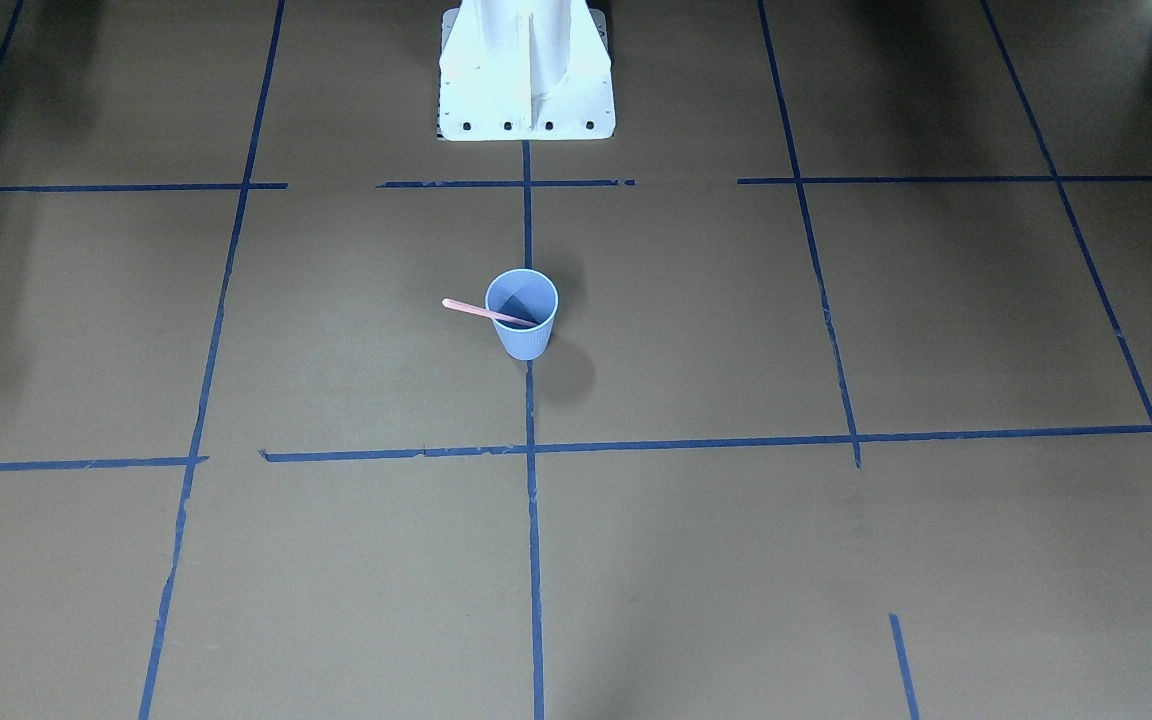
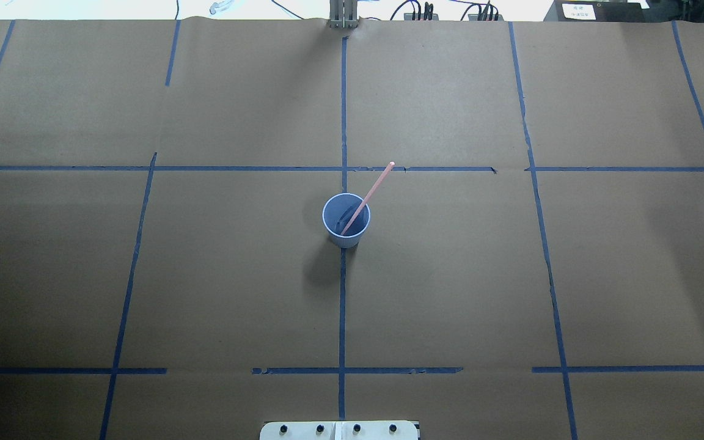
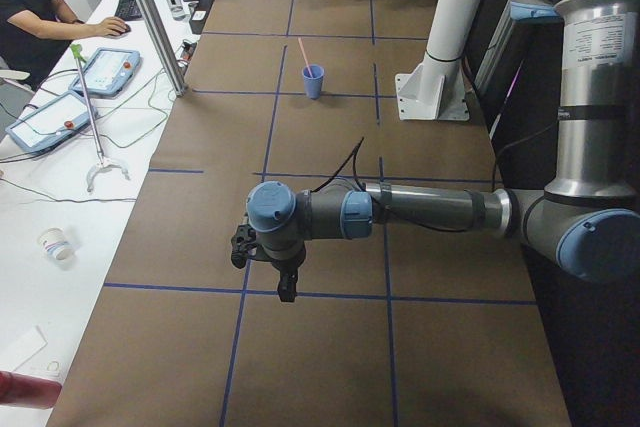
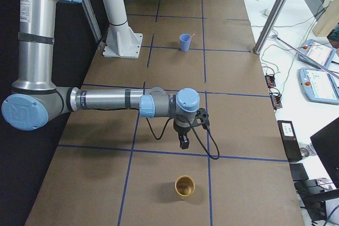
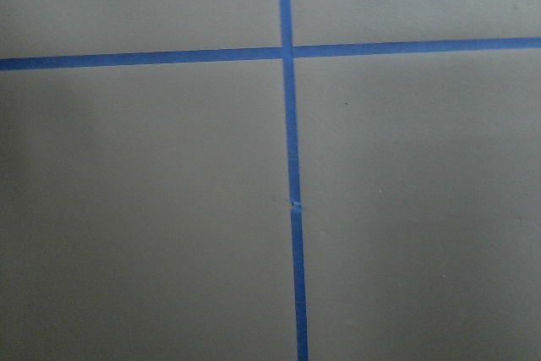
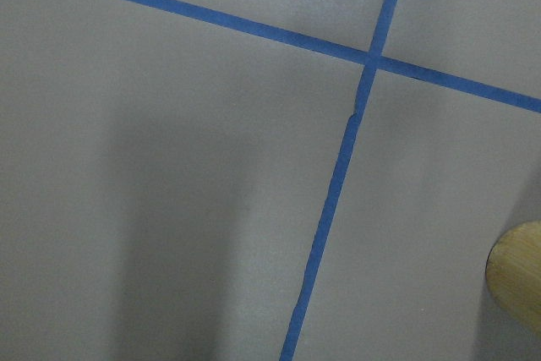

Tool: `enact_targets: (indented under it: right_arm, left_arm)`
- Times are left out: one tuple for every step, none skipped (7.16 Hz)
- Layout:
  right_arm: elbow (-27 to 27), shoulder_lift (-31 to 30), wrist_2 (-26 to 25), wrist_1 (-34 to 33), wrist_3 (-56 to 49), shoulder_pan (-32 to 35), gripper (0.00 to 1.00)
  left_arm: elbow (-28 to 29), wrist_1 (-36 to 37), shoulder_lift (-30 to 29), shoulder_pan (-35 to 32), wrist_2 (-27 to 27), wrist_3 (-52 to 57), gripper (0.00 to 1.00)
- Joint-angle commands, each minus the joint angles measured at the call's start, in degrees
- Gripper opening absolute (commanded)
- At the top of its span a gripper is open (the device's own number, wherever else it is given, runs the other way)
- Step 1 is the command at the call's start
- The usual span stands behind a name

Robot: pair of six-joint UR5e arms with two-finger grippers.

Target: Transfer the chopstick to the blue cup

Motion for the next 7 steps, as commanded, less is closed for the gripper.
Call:
enact_targets:
  right_arm:
    - [0.1,0.1,0.1,-0.1,1.1,0.0,1.00]
    - [-0.5,0.0,0.1,-0.1,1.1,0.0,1.00]
    - [-0.4,-0.2,0.1,-0.1,1.2,0.0,1.00]
    - [-0.2,-0.5,0.2,-0.1,1.4,0.7,1.00]
    - [0.1,-0.5,0.2,-0.1,1.4,2.0,1.00]
    - [0.2,-0.5,0.2,-0.1,1.4,2.3,1.00]
    - [0.2,-0.5,0.2,-0.1,1.4,2.2,1.00]
  left_arm:
    - [0.5,-0.9,-0.2,0.1,-0.1,-0.4,1.00]
    - [0.5,-2.1,-0.3,0.1,-0.1,-0.4,1.00]
    - [0.3,-2.4,-0.3,0.1,0.0,-0.4,1.00]
    - [0.2,-2.3,-0.4,0.2,0.5,-0.4,1.00]
    - [-0.1,-2.4,-0.5,0.2,0.4,-0.4,1.00]
    - [-0.2,-2.4,-0.5,0.2,0.3,-0.4,1.00]
    - [-0.3,-2.4,-0.5,0.2,0.2,-0.4,1.00]
